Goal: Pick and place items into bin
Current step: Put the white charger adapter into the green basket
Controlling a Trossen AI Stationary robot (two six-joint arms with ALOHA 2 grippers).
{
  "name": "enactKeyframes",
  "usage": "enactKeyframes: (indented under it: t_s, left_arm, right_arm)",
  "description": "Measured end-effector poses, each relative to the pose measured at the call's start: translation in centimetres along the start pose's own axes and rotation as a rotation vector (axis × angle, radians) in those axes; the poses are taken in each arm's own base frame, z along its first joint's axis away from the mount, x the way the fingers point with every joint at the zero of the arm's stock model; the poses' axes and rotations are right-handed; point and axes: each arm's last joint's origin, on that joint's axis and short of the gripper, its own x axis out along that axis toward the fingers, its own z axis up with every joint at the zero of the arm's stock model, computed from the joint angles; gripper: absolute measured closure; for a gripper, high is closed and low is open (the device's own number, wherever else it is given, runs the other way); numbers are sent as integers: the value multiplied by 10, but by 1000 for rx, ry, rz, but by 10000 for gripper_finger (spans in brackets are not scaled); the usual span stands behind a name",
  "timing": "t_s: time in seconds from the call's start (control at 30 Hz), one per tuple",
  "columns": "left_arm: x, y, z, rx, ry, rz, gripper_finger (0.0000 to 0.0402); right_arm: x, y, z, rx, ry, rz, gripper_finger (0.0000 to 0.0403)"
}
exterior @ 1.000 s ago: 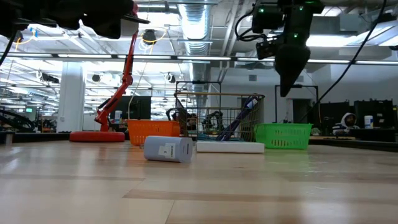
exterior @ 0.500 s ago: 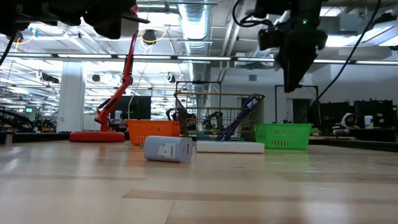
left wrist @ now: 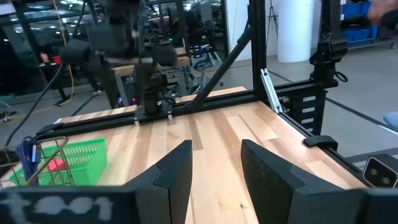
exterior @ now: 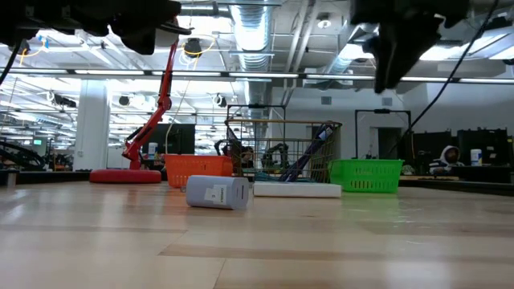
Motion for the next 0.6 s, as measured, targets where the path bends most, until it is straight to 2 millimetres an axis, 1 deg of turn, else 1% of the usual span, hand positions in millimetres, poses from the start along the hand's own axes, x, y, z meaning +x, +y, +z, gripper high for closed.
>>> enactKeyframes:
  t_s: [0.17, 0.3, 0.43, 0.6]
  left_arm:
    - [1, 4, -1, -52, 2, 19, 274]
    - [2, 9, -1, -106, 4, 27, 274]
    - [4, 11, -5, -130, 33, -8, 274]
    - [7, 15, -7, -131, 94, 4, 274]
  right_arm:
    - [-19, -1, -14, 9, -172, -44, 199]
    - [-26, -4, -31, 48, -301, -36, 199]
    - [-22, -6, -46, 102, -408, -11, 198]
    - [-7, -6, -59, 192, -491, 23, 199]
